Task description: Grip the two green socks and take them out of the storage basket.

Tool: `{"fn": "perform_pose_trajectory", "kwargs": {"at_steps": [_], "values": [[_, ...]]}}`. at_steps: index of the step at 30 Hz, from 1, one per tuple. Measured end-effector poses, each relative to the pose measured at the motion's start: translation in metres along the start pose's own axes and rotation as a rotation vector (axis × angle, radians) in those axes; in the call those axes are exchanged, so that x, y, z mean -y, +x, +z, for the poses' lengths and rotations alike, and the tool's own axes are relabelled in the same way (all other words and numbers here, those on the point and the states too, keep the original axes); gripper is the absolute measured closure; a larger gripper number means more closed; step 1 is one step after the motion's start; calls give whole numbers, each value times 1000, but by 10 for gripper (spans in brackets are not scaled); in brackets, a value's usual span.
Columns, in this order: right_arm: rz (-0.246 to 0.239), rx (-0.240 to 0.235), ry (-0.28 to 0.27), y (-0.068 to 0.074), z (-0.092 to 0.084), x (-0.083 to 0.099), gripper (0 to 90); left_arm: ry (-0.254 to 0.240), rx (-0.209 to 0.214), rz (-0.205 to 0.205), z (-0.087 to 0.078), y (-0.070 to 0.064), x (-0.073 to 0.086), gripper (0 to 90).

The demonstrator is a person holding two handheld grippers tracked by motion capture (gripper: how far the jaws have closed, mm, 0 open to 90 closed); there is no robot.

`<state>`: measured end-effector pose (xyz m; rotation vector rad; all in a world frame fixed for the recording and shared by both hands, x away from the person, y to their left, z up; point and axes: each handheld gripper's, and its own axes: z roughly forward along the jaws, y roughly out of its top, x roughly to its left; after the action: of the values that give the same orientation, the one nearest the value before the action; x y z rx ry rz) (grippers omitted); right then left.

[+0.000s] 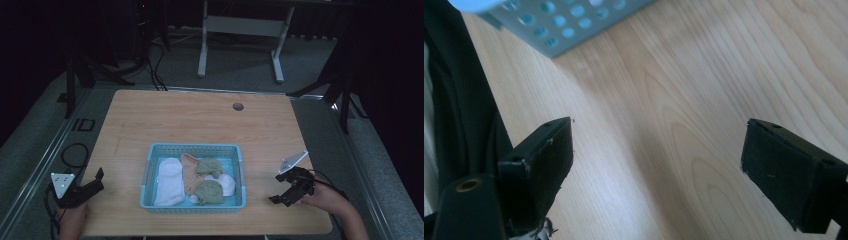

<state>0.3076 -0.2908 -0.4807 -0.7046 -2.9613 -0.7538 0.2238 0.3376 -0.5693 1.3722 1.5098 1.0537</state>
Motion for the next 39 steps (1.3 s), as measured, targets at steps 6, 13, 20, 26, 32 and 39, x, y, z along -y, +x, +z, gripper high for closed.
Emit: {"fn": "perform_pose_trajectory", "kwargs": {"at_steps": [6,13,20,26,32,39], "values": [[-56,0,-2,12,-5,-18,138,2,1,0,0,0,0,4],[-89,-10,12,18,-13,-41,174,2,1,1,0,0,0,4],[-155,-33,3,28,-16,-66,175,2,3,2,0,0,0,4],[-199,-41,11,34,-12,-85,178,0,7,-1,0,0,0,3],[-226,-44,22,37,-8,-100,179,0,5,-2,0,0,0,4],[-258,-58,37,43,0,-116,191,1,5,-2,0,0,0,3]]}}
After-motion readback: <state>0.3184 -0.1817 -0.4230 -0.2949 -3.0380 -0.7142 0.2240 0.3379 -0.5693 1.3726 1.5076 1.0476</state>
